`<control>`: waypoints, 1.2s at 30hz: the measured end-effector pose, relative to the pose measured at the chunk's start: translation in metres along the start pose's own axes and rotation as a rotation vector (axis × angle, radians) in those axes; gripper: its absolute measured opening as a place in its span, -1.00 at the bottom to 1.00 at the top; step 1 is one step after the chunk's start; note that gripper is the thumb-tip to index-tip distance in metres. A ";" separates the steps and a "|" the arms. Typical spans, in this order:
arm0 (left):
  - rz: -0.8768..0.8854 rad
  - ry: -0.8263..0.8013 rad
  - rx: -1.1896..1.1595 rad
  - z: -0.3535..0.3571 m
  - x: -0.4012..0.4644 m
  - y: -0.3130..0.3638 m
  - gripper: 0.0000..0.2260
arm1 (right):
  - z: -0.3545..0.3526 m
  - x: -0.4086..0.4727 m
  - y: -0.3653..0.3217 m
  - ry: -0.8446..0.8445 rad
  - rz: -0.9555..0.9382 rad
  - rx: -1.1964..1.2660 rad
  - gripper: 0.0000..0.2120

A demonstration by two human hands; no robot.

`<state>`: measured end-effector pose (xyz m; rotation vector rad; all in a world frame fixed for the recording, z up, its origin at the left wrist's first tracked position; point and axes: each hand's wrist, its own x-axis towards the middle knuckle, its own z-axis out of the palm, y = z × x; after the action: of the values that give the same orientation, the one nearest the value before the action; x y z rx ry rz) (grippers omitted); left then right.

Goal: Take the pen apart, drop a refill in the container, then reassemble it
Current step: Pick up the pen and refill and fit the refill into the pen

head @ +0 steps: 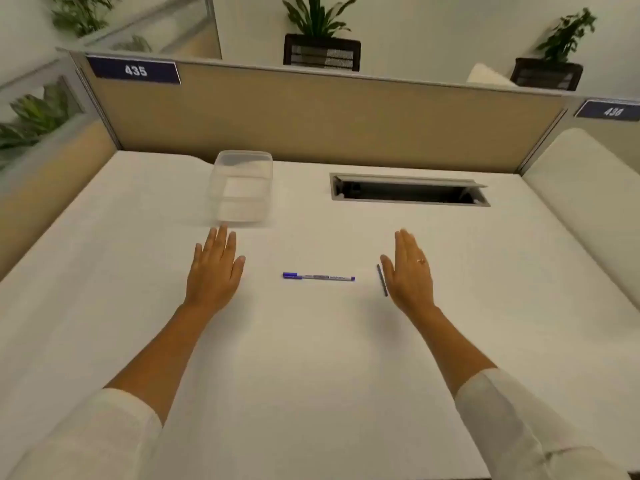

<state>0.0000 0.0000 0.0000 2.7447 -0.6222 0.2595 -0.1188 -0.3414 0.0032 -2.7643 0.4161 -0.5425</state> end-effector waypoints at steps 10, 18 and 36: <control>-0.092 -0.240 0.000 0.052 -0.075 0.002 -0.39 | 0.049 -0.097 0.012 -0.204 0.118 -0.016 -0.46; -0.091 -0.257 0.026 0.054 -0.075 0.003 -0.38 | 0.052 -0.089 0.004 -0.154 0.063 0.031 -0.52; -0.066 -0.313 -0.016 0.049 -0.071 -0.001 -0.30 | 0.085 -0.018 -0.039 -0.110 0.129 0.263 -0.88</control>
<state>-0.0579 0.0116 -0.0629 2.8062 -0.6043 -0.1947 -0.0918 -0.2801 -0.0649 -2.4819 0.4581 -0.3816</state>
